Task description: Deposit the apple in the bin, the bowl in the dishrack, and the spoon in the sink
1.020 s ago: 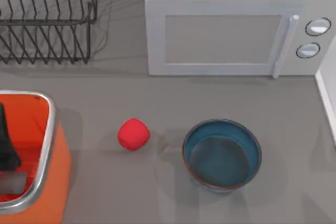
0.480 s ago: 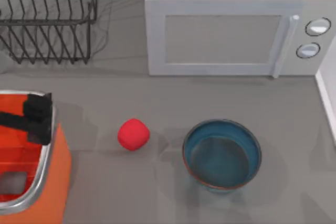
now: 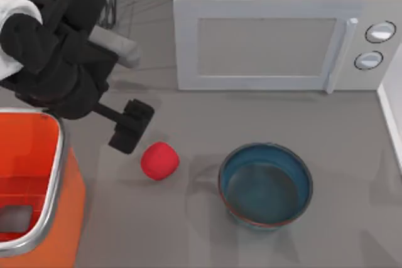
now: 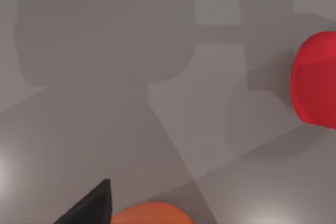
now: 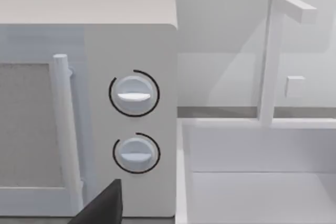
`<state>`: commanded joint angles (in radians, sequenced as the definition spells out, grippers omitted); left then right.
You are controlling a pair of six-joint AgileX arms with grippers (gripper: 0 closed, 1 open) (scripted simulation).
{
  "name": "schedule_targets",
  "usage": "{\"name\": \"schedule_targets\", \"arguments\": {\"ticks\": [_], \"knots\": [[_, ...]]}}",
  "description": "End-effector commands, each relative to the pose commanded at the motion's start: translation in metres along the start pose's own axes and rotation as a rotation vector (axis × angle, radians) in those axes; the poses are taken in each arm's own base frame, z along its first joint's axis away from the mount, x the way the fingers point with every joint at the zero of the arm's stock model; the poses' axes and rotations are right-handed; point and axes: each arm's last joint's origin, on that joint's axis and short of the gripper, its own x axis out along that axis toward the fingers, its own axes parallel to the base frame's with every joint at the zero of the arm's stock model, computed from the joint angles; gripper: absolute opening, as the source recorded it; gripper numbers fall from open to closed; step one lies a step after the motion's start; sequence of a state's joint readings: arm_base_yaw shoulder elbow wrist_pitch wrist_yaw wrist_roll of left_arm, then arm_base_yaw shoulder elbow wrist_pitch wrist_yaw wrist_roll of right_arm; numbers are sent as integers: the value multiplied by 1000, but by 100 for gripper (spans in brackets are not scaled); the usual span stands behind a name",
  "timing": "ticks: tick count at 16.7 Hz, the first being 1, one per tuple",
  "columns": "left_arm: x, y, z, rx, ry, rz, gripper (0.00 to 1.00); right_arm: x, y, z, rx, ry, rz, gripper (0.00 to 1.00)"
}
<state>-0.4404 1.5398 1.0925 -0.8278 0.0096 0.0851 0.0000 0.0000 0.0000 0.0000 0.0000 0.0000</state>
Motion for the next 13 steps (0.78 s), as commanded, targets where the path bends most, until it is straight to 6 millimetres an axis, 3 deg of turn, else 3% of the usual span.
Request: {"name": "schedule_targets", "arguments": {"ticks": [7, 13], "knots": [[54, -40, 62, 143, 265, -45, 100, 0, 0, 0, 0, 0, 0, 100], [64, -48, 72, 166, 296, -49, 100, 0, 0, 0, 0, 0, 0, 100]]}}
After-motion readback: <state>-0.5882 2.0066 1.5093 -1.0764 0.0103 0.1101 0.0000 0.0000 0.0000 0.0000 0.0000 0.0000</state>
